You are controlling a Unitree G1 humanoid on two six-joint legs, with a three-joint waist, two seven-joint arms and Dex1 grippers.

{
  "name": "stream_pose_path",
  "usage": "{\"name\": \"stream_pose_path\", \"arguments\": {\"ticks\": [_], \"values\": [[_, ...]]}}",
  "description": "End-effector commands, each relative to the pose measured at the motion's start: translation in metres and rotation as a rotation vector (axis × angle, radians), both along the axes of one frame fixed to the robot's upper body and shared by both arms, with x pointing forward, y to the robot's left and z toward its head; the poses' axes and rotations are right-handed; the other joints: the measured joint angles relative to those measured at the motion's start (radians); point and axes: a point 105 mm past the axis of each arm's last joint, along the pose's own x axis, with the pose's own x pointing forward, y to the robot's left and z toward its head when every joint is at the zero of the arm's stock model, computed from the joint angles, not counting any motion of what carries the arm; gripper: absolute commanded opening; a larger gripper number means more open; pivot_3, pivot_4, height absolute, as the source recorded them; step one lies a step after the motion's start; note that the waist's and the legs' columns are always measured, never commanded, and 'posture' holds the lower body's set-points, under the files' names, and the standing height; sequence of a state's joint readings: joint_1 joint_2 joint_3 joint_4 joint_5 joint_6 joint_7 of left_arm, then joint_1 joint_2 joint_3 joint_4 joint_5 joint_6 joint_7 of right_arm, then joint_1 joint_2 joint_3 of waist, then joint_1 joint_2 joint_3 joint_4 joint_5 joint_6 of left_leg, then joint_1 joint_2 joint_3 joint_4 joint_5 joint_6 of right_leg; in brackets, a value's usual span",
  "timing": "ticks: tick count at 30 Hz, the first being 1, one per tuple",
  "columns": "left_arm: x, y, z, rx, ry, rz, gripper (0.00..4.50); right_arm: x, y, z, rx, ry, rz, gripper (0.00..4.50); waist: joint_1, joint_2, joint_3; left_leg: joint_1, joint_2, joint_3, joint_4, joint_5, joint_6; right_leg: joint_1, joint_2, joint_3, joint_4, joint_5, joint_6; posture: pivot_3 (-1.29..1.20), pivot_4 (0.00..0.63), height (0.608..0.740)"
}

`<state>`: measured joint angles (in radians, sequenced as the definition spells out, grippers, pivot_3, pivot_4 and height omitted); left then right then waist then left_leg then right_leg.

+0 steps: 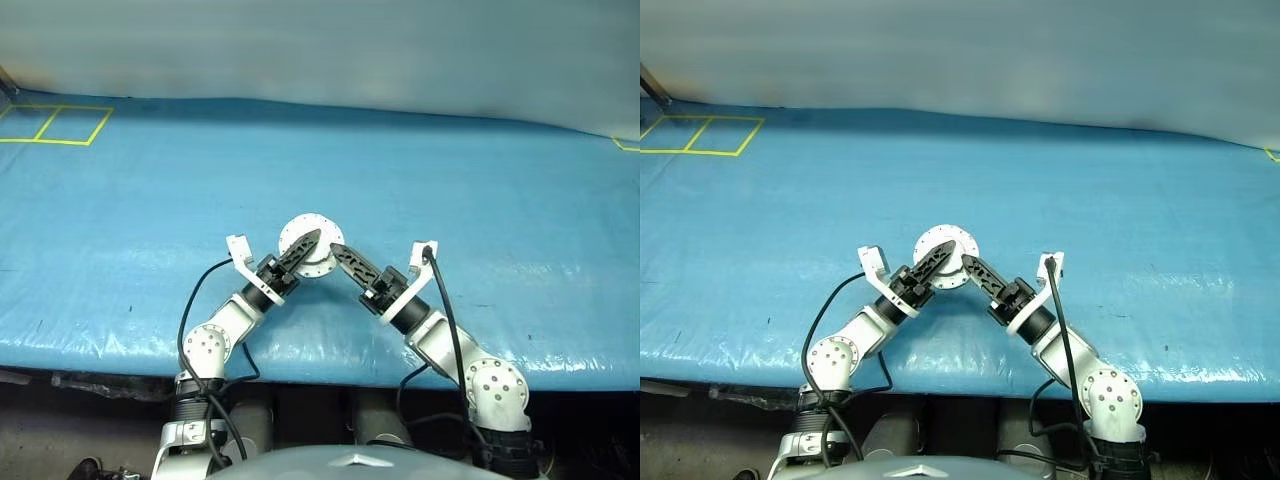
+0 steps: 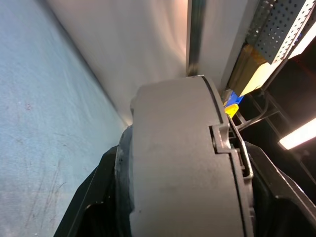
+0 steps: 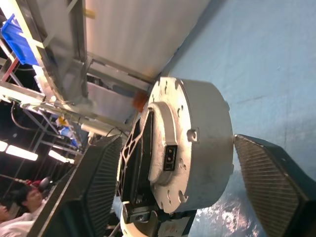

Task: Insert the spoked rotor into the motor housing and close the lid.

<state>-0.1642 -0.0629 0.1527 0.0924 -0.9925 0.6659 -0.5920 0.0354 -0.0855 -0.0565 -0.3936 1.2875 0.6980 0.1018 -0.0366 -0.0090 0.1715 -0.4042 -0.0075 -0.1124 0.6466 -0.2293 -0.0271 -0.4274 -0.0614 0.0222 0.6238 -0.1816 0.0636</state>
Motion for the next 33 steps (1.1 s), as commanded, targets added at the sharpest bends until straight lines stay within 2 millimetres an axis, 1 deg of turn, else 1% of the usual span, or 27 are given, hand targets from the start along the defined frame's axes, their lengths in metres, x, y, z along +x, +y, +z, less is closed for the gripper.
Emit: {"name": "stream_pose_path", "arguments": {"ticks": [1, 3, 5, 8, 12, 17, 19, 21, 22, 24, 25, 26, 27, 29, 33], "values": [[0.005, -0.005, 0.001, -0.043, 0.01, 0.052, 2.93, 0.008, -0.014, 0.018, -0.005, -0.083, -0.106, 3.88, 0.0, 0.0, 0.0, 0.0, 0.0, 0.0, 0.0, 0.0, 0.0, 0.0, 0.0, 0.0, 0.0, 0.0, 0.0, 0.0, 0.15, 0.74], [0.011, 0.0, 0.0, -0.029, 0.018, 0.101, 2.93, 0.008, -0.015, 0.016, -0.021, -0.079, -0.12, 3.88, 0.0, 0.0, 0.0, 0.0, 0.0, 0.0, 0.0, 0.0, 0.0, 0.0, 0.0, 0.0, 0.0, 0.0, 0.0, 0.0, 0.15, 0.74], [0.028, 0.015, -0.002, -0.009, 0.051, 0.225, 2.93, 0.007, -0.018, 0.013, -0.039, -0.073, -0.141, 3.88, 0.002, -0.001, 0.0, -0.001, 0.0, 0.0, 0.0, 0.0, 0.0, 0.0, 0.0, 0.0, 0.0, 0.0, 0.0, 0.0, 0.15, 0.74], [0.044, 0.029, -0.001, 0.027, 0.061, 0.317, 2.93, 0.006, -0.021, 0.01, -0.059, -0.063, -0.156, 3.88, 0.007, -0.001, 0.0, -0.001, 0.0, -0.001, 0.0, 0.0, 0.0, 0.0, 0.0, 0.0, 0.0, 0.0, 0.0, 0.0, 0.15, 0.74], [0.072, 0.055, 0.006, 0.021, 0.086, 0.475, 2.93, 0.005, -0.022, 0.007, -0.068, -0.059, -0.172, 3.88, 0.012, -0.002, 0.001, -0.001, -0.001, -0.001, 0.001, 0.0, 0.0, 0.0, 0.0, 0.0, -0.001, 0.001, 0.001, 0.0, 0.15, 0.74], [0.112, 0.078, 0.004, 0.141, 0.203, 0.7, 2.93, 0.005, -0.022, 0.003, -0.096, -0.053, -0.178, 3.88, 0.015, -0.004, 0.002, -0.002, -0.001, -0.001, 0.001, 0.0, 0.0, 0.0, 0.0, 0.0, -0.001, 0.001, 0.002, 0.0, 0.15, 0.74], [0.121, 0.082, 0.007, 0.203, 0.201, 0.751, 2.93, 0.005, -0.022, 0.003, -0.116, -0.057, -0.184, 3.88, 0.013, -0.005, 0.003, -0.002, -0.001, -0.001, 0.001, 0.0, 0.0, 0.0, 0.0, 0.0, -0.001, 0.002, 0.002, 0.0, 0.15, 0.74], [0.126, 0.081, 0.006, 0.274, 0.189, 0.757, 2.93, 0.005, -0.023, 0.004, -0.123, -0.063, -0.189, 3.88, 0.012, -0.004, 0.003, -0.002, -0.001, -0.001, 0.001, 0.0, 0.0, 0.0, 0.0, 0.0, -0.002, 0.002, 0.003, 0.0, 0.15, 0.74], [0.127, 0.079, 0.005, 0.289, 0.186, 0.746, 3.12, 0.005, -0.024, 0.005, -0.122, -0.066, -0.191, 3.91, 0.011, -0.004, 0.003, -0.002, -0.001, -0.001, 0.001, 0.0, 0.0, 0.0, 0.0, 0.0, -0.002, 0.002, 0.003, 0.0, 0.15, 0.74], [0.127, 0.08, 0.004, 0.324, 0.175, 0.752, 3.55, 0.004, -0.025, 0.005, -0.132, -0.066, -0.195, 3.92, 0.01, -0.004, 0.003, -0.002, -0.001, -0.001, 0.0, 0.0, 0.0, 0.0, 0.0, 0.0, -0.002, 0.002, 0.003, 0.0, 0.15, 0.74], [0.127, 0.083, 0.003, 0.339, 0.174, 0.77, 3.85, 0.004, -0.026, 0.004, -0.136, -0.064, -0.196, 3.92, 0.01, -0.004, 0.003, -0.002, -0.001, -0.001, 0.0, 0.0, 0.0, 0.0, 0.0, 0.0, -0.002, 0.002, 0.003, 0.0, 0.15, 0.74], [0.126, 0.089, 0.001, 0.375, 0.175, 0.81, 4.24, 0.004, -0.026, 0.004, -0.139, -0.062, -0.198, 3.92, 0.011, -0.004, 0.002, -0.002, -0.001, -0.001, 0.0, 0.0, 0.0, 0.0, 0.0, 0.0, -0.001, 0.002, 0.003, 0.0, 0.15, 0.74], [0.123, 0.099, -0.002, 0.428, 0.181, 0.861, 4.46, 0.005, -0.026, 0.003, -0.142, -0.059, -0.198, 3.92, 0.01, -0.004, 0.002, -0.002, -0.001, -0.001, 0.0, 0.0, 0.0, 0.001, 0.0, 0.0, -0.001, 0.002, 0.003, 0.0, 0.15, 0.74], [0.117, 0.113, -0.004, 0.516, 0.161, 0.935, 4.46, 0.006, -0.027, 0.001, -0.152, -0.05, -0.199, 3.92, 0.005, -0.004, 0.002, 0.002, -0.001, 0.0, 0.0, 0.0, 0.0, 0.003, 0.0, 0.001, -0.001, 0.002, 0.003, 0.0, 0.15, 0.74], [0.096, 0.139, 0.002, 0.546, 0.129, 1.075, 4.46, 0.008, -0.029, 0.001, -0.161, -0.041, -0.197, 3.92, -0.001, -0.004, 0.002, 0.006, -0.001, 0.0, 0.0, 0.0, 0.0, 0.005, 0.0, 0.002, 0.001, 0.002, 0.003, 0.0, 0.15, 0.74]]}}
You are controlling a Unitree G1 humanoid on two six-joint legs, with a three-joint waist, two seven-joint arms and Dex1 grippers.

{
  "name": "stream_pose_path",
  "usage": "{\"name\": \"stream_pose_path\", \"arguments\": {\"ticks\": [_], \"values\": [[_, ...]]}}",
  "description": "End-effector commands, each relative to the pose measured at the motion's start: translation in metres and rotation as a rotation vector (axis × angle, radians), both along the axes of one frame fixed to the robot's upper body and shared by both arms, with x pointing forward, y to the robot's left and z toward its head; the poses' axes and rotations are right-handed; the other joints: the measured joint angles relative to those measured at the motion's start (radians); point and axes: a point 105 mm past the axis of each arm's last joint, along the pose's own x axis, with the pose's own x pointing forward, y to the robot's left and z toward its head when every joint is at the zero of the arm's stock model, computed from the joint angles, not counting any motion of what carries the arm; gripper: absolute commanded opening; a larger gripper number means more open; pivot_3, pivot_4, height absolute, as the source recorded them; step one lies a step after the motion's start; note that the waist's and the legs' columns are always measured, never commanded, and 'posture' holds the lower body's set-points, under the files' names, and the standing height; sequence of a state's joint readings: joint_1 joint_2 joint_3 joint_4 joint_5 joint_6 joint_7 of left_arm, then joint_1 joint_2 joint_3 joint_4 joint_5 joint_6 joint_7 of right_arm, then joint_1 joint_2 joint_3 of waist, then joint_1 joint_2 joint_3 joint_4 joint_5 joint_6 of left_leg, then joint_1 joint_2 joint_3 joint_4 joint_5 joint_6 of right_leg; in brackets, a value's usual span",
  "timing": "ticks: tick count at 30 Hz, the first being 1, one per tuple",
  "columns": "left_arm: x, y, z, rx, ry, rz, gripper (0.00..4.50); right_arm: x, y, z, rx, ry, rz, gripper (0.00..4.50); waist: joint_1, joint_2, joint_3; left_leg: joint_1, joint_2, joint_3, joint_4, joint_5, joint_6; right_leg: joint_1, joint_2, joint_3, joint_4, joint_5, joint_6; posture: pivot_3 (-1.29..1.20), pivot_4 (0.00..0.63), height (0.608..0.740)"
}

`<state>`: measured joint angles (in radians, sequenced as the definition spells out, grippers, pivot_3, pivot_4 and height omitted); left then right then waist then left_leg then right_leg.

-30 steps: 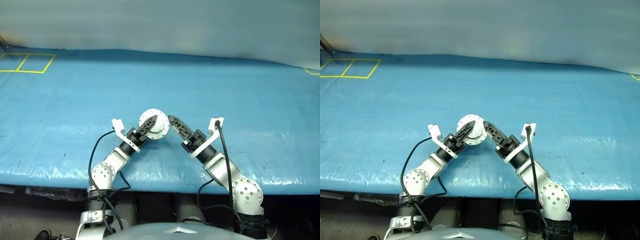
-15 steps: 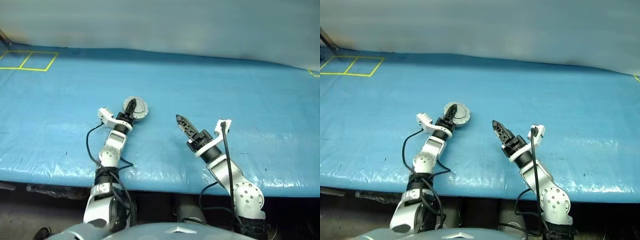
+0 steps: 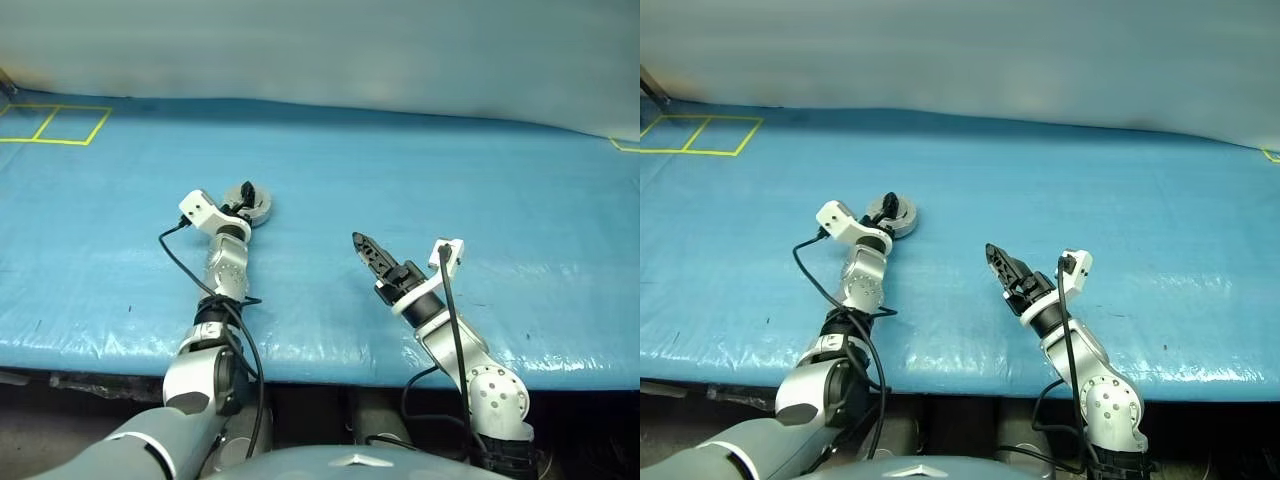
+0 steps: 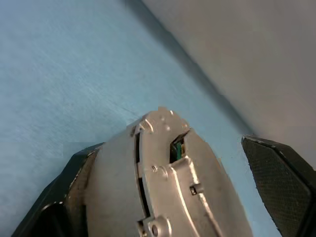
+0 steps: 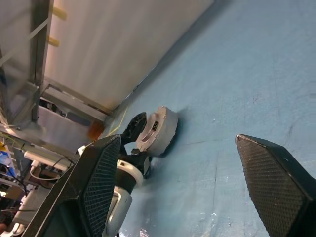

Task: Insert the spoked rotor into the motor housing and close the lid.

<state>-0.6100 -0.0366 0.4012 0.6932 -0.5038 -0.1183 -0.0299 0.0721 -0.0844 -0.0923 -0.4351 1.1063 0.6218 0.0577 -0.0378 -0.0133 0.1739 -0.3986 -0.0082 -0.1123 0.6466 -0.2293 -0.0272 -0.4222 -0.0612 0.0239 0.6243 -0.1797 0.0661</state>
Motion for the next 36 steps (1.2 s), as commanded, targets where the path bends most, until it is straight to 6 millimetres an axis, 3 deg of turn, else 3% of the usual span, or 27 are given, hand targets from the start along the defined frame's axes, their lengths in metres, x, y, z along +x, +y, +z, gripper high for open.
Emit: {"name": "stream_pose_path", "arguments": {"ticks": [1, 4, 6, 8, 10, 12, 16, 21, 23, 26, 31, 36], "values": [[-0.018, 0.027, 0.017, 0.089, -0.067, 0.123, 4.46, 0.002, -0.002, 0.011, -0.008, -0.042, 0.0, 3.92, 0.001, 0.0, 0.0, 0.0, 0.0, 0.0, 0.0, 0.0, 0.0, 0.0, 0.0, 0.0, 0.0, 0.0, 0.0, 0.0, 0.15, 0.74], [-0.037, 0.042, 0.023, 0.188, -0.092, 0.191, 4.46, 0.006, -0.003, 0.01, -0.059, -0.059, -0.002, 3.92, 0.003, 0.0, 0.0, 0.0, 0.0, 0.0, 0.0, 0.0, 0.0, 0.001, 0.0, 0.001, 0.0, 0.0, 0.0, 0.0, 0.15, 0.74], [-0.044, 0.037, 0.035, 0.286, -0.151, 0.144, 4.46, 0.01, -0.006, 0.011, -0.139, -0.099, -0.026, 3.92, 0.01, 0.0, 0.0, 0.0, 0.0, 0.0, 0.0, 0.0, 0.0, 0.001, 0.0, 0.0, 0.0, 0.0, 0.0, 0.0, 0.15, 0.74], [-0.048, 0.015, 0.046, 0.381, -0.228, -0.007, 4.46, 0.015, -0.011, 0.014, -0.231, -0.154, -0.063, 3.92, 0.018, 0.0, 0.0, 0.0, 0.0, 0.0, 0.001, 0.0, 0.0, 0.001, 0.0, 0.0, 0.0, 0.0, 0.0, 0.0, 0.15, 0.74], [-0.057, -0.028, 0.055, 0.542, -0.321, -0.312, 4.46, 0.02, -0.021, 0.016, -0.392, -0.236, -0.1, 3.92, 0.023, 0.0, 0.0, 0.0, -0.001, 0.0, 0.001, 0.0, -0.001, 0.001, 0.0, 0.0, 0.0, 0.0, 0.0, 0.0, 0.15, 0.74], [-0.072, -0.058, 0.054, 0.682, -0.362, -0.554, 4.46, 0.024, -0.031, 0.016, -0.546, -0.299, -0.111, 3.92, 0.023, 0.0, 0.0, 0.0, -0.001, 0.001, 0.001, 0.0, -0.001, 0.002, 0.0, 0.001, -0.001, 0.0, 0.0, 0.0, 0.15, 0.74], [-0.092, -0.084, 0.042, 0.822, -0.366, -0.846, 4.46, 0.023, -0.048, -0.001, -0.724, -0.299, 0.015, 3.92, 0.017, 0.001, -0.001, 0.003, 0.0, 0.002, 0.0, 0.0, -0.001, 0.003, -0.001, 0.001, -0.001, 0.0, -0.001, 0.0, 0.15, 0.74], [-0.104, -0.094, 0.031, 0.804, -0.355, -1.027, 4.46, 0.018, -0.065, -0.022, -0.992, -0.3, 0.159, 3.92, 0.01, 0.001, 0.0, 0.004, 0.001, 0.002, -0.001, 0.0, -0.001, 0.002, 0.0, 0.001, 0.0, -0.001, -0.002, 0.0, 0.15, 0.74], [-0.107, -0.094, 0.028, 0.787, -0.342, -1.071, 4.46, 0.014, -0.062, -0.022, -1.001, -0.316, 0.217, 3.92, 0.01, 0.001, 0.0, 0.004, 0.001, 0.002, -0.001, 0.0, -0.001, 0.002, 0.0, 0.001, 0.0, -0.001, -0.002, 0.0, 0.15, 0.74], [-0.11, -0.092, 0.028, 0.763, -0.341, -1.107, 4.5, 0.013, -0.059, -0.015, -0.991, -0.353, 0.232, 4.47, 0.011, 0.001, 0.0, 0.003, 0.001, 0.002, -0.001, 0.0, 0.0, 0.002, 0.0, 0.001, 0.0, -0.001, -0.001, 0.0, 0.15, 0.74], [-0.109, -0.09, 0.025, 0.788, -0.334, -1.102, 4.5, 0.026, -0.062, -0.016, -1.095, -0.384, 0.146, 4.47, 0.011, 0.001, 0.0, 0.003, 0.0, 0.002, 0.0, 0.0, 0.0, 0.002, 0.0, 0.001, 0.0, -0.001, -0.001, 0.0, 0.15, 0.74], [-0.108, -0.084, 0.024, 0.812, -0.329, -1.076, 4.5, 0.025, -0.055, -0.017, -1.059, -0.4, 0.133, 4.47, 0.014, 0.001, 0.0, 0.003, 0.0, 0.002, 0.0, 0.0, -0.001, 0.002, 0.0, 0.001, 0.0, -0.001, -0.001, 0.0, 0.15, 0.74]]}}
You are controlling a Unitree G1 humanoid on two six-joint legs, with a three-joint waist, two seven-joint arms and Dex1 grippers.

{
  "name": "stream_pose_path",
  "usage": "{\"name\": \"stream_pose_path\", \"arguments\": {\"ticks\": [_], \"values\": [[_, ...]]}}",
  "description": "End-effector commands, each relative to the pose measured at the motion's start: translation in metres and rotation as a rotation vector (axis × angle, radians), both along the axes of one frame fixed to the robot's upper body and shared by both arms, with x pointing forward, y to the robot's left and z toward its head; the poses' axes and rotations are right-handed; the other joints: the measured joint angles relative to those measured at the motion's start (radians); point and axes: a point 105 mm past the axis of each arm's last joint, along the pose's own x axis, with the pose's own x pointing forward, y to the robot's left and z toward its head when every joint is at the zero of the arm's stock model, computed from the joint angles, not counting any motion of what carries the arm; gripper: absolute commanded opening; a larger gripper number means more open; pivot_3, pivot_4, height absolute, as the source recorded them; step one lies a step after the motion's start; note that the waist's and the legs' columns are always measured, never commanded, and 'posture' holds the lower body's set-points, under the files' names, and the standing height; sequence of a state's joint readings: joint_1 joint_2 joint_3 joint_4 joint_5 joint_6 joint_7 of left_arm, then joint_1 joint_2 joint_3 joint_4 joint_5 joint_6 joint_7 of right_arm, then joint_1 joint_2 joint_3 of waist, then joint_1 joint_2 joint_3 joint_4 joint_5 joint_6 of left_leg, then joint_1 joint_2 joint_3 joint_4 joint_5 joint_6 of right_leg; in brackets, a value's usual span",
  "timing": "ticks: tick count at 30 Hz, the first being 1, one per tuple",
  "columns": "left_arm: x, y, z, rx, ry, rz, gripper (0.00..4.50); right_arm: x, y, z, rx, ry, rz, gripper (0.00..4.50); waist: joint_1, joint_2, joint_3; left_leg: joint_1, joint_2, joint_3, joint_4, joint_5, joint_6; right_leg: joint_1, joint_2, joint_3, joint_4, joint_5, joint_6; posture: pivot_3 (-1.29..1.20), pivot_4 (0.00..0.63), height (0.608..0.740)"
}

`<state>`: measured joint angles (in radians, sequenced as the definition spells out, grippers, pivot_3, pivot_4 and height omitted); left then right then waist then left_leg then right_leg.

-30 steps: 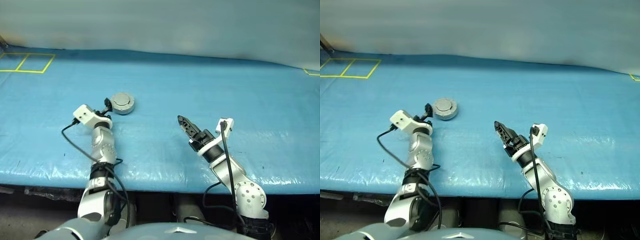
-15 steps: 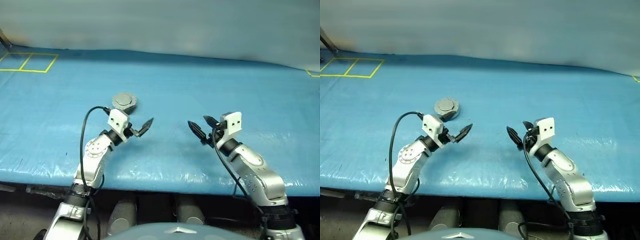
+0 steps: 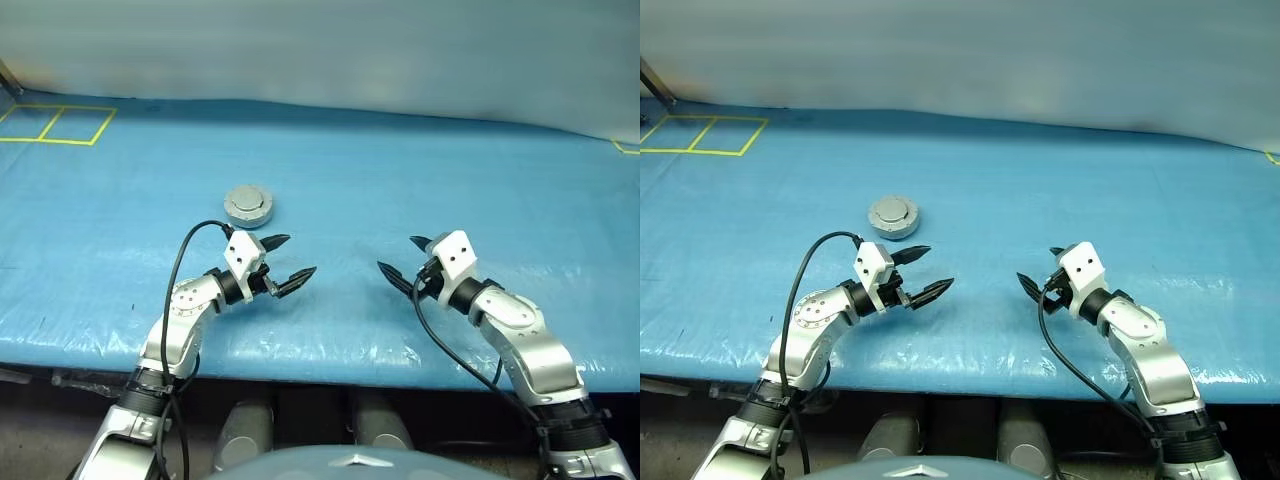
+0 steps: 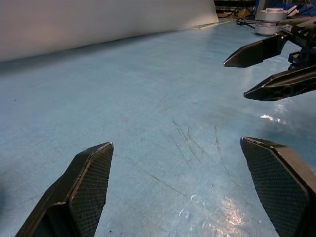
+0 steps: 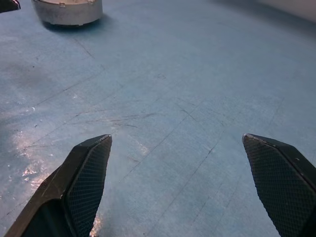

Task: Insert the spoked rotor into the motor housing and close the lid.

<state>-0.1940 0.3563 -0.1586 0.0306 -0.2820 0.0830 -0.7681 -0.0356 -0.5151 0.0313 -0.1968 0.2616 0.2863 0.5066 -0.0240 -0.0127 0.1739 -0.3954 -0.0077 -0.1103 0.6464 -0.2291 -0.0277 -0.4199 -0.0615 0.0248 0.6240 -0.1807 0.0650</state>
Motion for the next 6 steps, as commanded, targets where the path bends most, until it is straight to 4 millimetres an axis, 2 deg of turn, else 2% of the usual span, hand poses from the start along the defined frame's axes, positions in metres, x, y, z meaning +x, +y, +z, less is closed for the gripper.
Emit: {"name": "stream_pose_path", "arguments": {"ticks": [1, 6], "values": [[0.0005, 0.0066, 0.0116, 0.0, -0.064, 0.01, 4.5, 0.0004, 0.0039, 0.0106, 0.01, -0.055, 0.014, 4.47, 0.0, 0.0, 0.0, 0.0, 0.0, 0.0, 0.0, 0.0, 0.0, 0.0, 0.0, 0.0, 0.0, 0.0, 0.0, 0.0, 0.15, 0.74], [0.0041, 0.0122, 0.0098, 0.005, -0.077, 0.036, 4.5, 0.0034, 0.0071, 0.0122, 0.004, -0.075, 0.019, 4.47, 0.001, 0.0, 0.0, 0.0, 0.0, 0.0, 0.0, 0.0, 0.0, 0.0, 0.0, 0.0, 0.0, 0.0, 0.0, 0.0, 0.15, 0.74]]}}
